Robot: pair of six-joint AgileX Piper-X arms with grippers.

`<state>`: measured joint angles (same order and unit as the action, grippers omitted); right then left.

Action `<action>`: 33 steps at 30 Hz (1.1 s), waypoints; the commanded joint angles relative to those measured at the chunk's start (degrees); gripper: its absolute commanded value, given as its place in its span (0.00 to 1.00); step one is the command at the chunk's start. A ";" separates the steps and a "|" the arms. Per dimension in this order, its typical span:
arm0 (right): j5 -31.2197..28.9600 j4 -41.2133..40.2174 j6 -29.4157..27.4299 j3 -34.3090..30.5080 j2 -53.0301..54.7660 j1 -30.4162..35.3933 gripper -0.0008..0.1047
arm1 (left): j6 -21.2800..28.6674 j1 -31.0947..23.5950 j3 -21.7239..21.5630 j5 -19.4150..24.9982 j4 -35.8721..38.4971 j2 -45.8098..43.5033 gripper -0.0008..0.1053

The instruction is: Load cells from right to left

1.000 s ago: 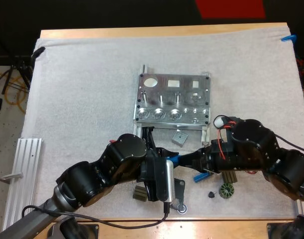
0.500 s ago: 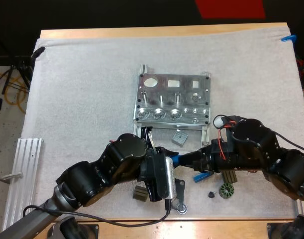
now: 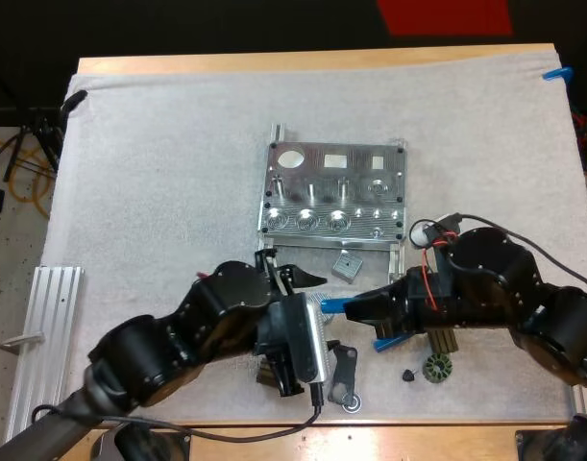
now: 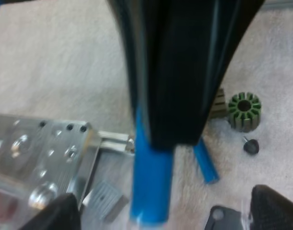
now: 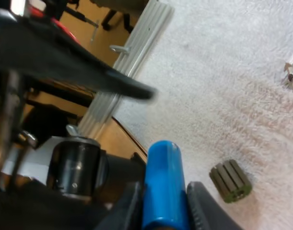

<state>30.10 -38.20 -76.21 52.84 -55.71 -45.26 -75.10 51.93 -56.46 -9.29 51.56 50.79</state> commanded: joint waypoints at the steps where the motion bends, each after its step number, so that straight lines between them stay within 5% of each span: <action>1: -1.31 -2.38 -3.41 1.48 0.22 -0.09 0.01 | -2.92 0.06 -1.45 2.36 2.46 -1.37 0.67; 11: -13.51 -17.17 -17.55 7.99 0.08 -0.09 0.01 | -19.50 0.06 -2.74 13.51 5.18 -6.30 0.67; 23: -24.89 -34.66 -29.98 19.76 -8.11 -0.09 0.01 | -27.19 0.06 -2.74 22.67 9.03 -9.61 0.67; 28: -30.82 -36.97 -33.53 23.01 -11.68 -0.09 0.01 | -35.77 0.06 -2.74 22.87 10.74 -9.61 0.67; 33: -32.14 -37.16 -37.21 24.75 -14.08 -0.09 0.01 | -38.13 0.06 -2.74 22.87 9.31 -9.61 0.67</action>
<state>-1.77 -75.01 -112.05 76.81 -69.87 -45.26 -112.04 51.93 -58.75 12.30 61.59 41.42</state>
